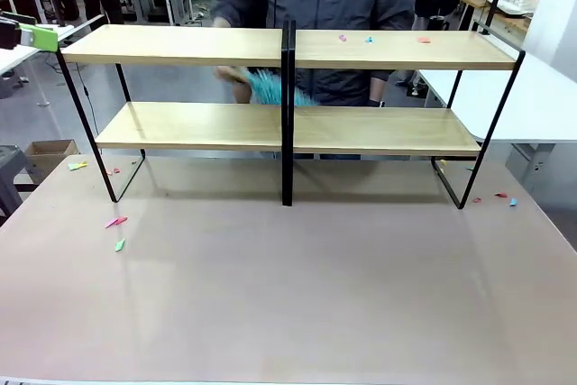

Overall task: Clean the shelves.
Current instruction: Clean another randomly selected level of the Shelf with the Duster, then place the Duster on the table.

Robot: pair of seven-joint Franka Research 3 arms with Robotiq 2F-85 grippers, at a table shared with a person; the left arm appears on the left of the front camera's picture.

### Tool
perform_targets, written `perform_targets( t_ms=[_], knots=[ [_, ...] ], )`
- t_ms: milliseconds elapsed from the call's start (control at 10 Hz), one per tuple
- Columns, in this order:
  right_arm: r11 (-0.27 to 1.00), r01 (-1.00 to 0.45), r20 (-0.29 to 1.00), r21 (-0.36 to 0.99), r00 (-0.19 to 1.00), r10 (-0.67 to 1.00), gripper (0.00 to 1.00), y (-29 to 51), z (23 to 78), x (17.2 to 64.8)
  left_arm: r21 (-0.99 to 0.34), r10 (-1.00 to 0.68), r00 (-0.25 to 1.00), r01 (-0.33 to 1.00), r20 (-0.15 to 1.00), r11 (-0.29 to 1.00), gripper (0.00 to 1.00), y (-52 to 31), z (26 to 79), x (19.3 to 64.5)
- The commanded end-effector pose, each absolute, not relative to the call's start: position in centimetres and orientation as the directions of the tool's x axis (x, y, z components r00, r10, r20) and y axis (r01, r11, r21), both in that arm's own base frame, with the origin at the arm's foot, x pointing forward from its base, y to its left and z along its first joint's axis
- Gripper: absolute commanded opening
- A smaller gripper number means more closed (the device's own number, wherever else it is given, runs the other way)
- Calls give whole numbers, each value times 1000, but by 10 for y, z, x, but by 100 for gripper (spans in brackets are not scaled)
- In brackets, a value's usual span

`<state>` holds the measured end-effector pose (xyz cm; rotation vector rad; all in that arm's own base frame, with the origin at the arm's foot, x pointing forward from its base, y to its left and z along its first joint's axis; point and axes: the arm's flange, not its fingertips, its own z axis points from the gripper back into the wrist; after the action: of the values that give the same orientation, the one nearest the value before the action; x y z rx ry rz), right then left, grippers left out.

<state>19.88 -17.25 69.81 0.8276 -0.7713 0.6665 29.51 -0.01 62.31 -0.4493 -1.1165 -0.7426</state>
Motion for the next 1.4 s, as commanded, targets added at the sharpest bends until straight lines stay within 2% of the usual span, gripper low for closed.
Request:
perform_targets(
  t_ms=[0,1300],
  knots=[
    [490,-780,782,390,561,271,13,-170,706,189,29,-303,245,732,921,680,100,-1,622,296],
    [490,-780,782,390,561,271,13,-170,706,189,29,-303,245,732,921,680,100,-1,622,296]
  ],
)
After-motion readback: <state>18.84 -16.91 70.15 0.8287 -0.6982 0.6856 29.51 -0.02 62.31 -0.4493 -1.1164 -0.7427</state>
